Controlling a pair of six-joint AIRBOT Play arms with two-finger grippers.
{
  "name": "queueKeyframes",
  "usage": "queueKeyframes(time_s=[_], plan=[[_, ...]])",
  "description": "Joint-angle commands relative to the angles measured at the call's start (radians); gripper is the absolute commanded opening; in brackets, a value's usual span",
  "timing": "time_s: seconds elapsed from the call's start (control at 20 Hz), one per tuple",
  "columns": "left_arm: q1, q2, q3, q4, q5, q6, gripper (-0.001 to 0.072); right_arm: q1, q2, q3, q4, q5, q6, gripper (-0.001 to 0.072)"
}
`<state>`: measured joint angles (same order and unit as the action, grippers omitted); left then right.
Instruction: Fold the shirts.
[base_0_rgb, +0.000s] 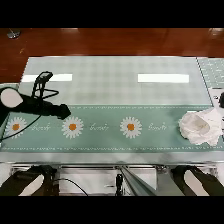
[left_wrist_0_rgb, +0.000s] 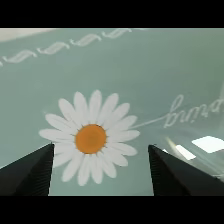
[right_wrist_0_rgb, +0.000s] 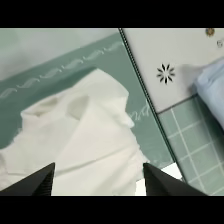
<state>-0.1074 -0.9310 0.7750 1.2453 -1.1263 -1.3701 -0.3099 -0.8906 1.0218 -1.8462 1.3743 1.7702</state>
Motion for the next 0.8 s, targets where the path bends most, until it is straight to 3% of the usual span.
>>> queueKeyframes(time_s=[0.0,0.15,0.5,0.55,0.6,0.65,0.75], plan=[[0.013,0.125,-0.111,-0.076,0.046,-0.015,0.0703,-0.129,0.065,-0.252,0.114,-0.091,0.013,0.0635],[0.014,0.126,-0.110,-0.075,0.066,-0.015,0.0703,-0.185,-0.034,-0.339,0.134,-0.199,0.016,0.0635],[0.013,0.122,-0.110,-0.076,0.150,-0.015,0.0703,-0.217,-0.254,-0.335,0.151,-0.261,-0.055,0.0609],[0.013,0.122,-0.110,-0.076,0.162,-0.015,0.0703,-0.217,-0.255,-0.335,0.169,-0.295,-0.061,0.0558],[0.013,0.122,-0.110,-0.076,0.176,-0.015,0.0703,-0.217,-0.256,-0.331,0.205,-0.314,-0.085,0.0358],[0.013,0.122,-0.110,-0.076,0.188,-0.015,0.0703,-0.217,-0.255,-0.319,0.269,-0.318,-0.150,0.0048],[0.029,0.123,-0.108,-0.018,0.256,-0.057,0.0703,-0.217,-0.252,-0.253,0.408,-0.286,-0.253,0.0032]])
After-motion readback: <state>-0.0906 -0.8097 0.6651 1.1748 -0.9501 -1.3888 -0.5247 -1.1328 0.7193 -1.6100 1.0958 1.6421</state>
